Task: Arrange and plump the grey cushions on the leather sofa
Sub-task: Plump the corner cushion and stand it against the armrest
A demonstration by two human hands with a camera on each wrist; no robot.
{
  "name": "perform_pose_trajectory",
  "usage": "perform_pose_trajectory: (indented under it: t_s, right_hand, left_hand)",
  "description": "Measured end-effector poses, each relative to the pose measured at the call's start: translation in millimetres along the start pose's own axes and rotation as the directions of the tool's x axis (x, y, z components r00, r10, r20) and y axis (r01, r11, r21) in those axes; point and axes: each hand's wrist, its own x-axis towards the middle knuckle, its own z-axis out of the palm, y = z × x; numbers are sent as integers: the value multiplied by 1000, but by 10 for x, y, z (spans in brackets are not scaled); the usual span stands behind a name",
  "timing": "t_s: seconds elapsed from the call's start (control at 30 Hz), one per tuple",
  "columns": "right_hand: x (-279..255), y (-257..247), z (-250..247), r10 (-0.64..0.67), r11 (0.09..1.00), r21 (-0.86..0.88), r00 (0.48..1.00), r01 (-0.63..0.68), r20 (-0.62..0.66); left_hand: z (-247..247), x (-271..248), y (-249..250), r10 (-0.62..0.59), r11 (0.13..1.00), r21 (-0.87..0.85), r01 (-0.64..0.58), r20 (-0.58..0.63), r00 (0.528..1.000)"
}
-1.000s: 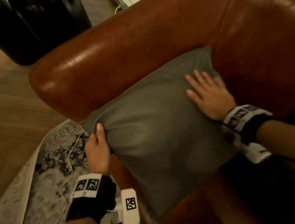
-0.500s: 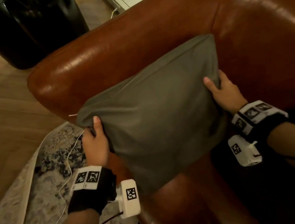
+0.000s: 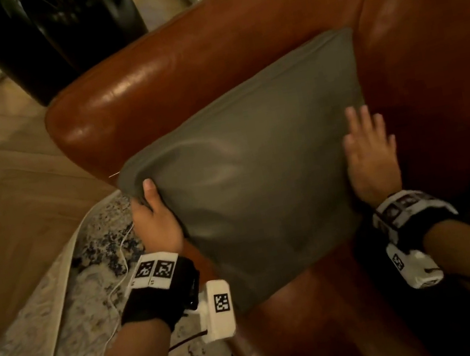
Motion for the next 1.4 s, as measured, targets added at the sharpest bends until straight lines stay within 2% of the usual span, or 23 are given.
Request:
perform_pose_trajectory:
  t_s: [0.07,0.13,0.17,0.2,0.23,0.27,0.3,0.33,0.4,0.47,0.57,0.63,0.7,0.73,0.8,0.83,0.9,0.93,1.0,1.1,1.2,1.3,1.4]
  right_hand:
    - [73,2,-140,266,942,208,964,-265,25]
    - [65,-238,-296,260,919,332,960,-214,-101]
    - [20,-420,-362,143,937,342,974,-76,-177]
    - [-67,-616,-403,-43,939,327,977,112,-209]
    - [-175,-774,-389,-256,904,296,945,309,-203]
    - [-258,-869,-330,-429,851,257,888,458,-164]
    - [-277,-877,-249,-527,817,209,843,537,-105]
    - [-220,-808,-184,-545,825,147,837,546,-49]
    - [-14,-537,-65,-393,919,35,919,392,13]
    - [162,-320,3,-202,978,53,979,200,42]
    - [235,-355,73,-99,965,243,995,93,14]
    - [333,-471,86,122,837,535,992,-114,20]
    - [523,-510,12,321,613,693,921,-379,220]
    - [605,-505,-73,360,478,741,875,-471,324]
    - [841,-457,-311,400,253,791,805,-557,438]
    - [955,-448,-439,440,204,781,768,-590,466]
    - [1105,-498,-680,512,295,736,751,-609,416]
    - [1132,-516,-779,525,369,724,773,-583,355]
    - [1094,-544,-937,521,422,740,808,-524,275]
    - [757,-539,-1253,443,294,858,856,-420,267]
    - [563,-531,-1513,289,207,859,868,-468,404]
    - [618,-604,-1633,366,257,803,823,-538,434]
    - [633,-651,-1711,387,438,768,869,-468,309]
  left_hand:
    - [28,-79,34,-61,998,-40,56,-133,989]
    - [94,-272,140,106,993,76,-86,-326,939]
    - [180,-446,227,286,950,209,-233,-282,916]
    - [306,-651,269,479,832,369,-415,-100,872]
    - [469,-839,250,621,642,471,-605,143,771]
    - [615,-979,202,670,463,486,-741,355,652]
    - [726,-1043,155,652,333,487,-808,500,570]
    - [773,-1016,122,613,251,511,-822,573,544]
    - [672,-772,45,532,215,597,-772,591,606]
    - [404,-457,-114,487,253,671,-697,534,691]
    - [-4,9,-305,337,446,763,-468,342,877]
    - [-113,169,-315,292,597,677,-431,317,902]
    - [-79,97,-212,380,790,389,-474,297,876]
    - [-69,6,-119,382,878,223,-424,208,900]
    - [-78,-109,71,193,981,-26,-192,16,981]
    - [-83,-107,176,33,990,-140,-34,-5,999]
    - [-106,-28,330,-215,922,-318,222,58,975]
    - [-138,20,401,-245,911,-324,255,70,967]
    - [-229,73,503,-189,936,-296,189,28,982]
    - [-427,-64,592,-93,958,-267,99,36,995]
    - [-572,-220,593,-137,955,-249,165,126,983]
    - [-610,-260,606,-224,959,-128,254,212,951]
    - [-728,-252,684,-173,972,-109,209,270,947]
